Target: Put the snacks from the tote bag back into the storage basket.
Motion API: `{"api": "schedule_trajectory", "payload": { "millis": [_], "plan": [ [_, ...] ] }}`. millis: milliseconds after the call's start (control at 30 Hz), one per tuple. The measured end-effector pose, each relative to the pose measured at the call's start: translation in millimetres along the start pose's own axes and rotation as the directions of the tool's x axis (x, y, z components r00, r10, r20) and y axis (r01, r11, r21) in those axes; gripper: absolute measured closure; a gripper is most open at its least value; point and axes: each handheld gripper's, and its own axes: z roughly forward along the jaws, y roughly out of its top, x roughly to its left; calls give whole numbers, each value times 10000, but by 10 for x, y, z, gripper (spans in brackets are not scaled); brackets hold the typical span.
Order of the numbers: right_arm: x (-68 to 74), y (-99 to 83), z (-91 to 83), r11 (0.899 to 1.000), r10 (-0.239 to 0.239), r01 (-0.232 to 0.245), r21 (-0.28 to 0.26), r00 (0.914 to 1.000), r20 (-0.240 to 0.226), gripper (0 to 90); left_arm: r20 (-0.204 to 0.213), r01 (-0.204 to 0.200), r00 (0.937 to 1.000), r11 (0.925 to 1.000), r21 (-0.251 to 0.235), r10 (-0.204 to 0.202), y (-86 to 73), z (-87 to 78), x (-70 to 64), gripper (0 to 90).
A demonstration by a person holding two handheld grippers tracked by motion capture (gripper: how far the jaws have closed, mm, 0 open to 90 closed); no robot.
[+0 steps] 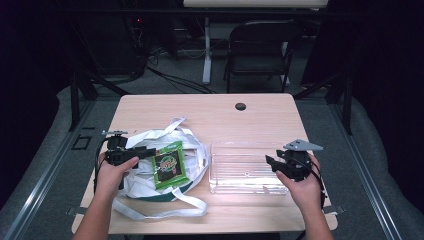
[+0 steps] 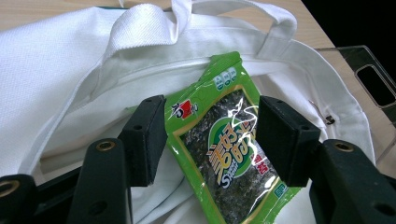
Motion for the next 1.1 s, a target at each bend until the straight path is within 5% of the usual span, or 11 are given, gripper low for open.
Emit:
{"api": "schedule_trajectory", "payload": {
  "millis": [533,1100],
  "plan": [
    [31,19,23,9998,111,-108,195,9998,-136,458,29,169,9999,9978,639,-171,-61,118,-42,392],
    [32,9,34,9995,237,-236,204,9997,-87,436,-248,977,9951,9898,1034,-956,-107,186,-21,364]
  ]
}}
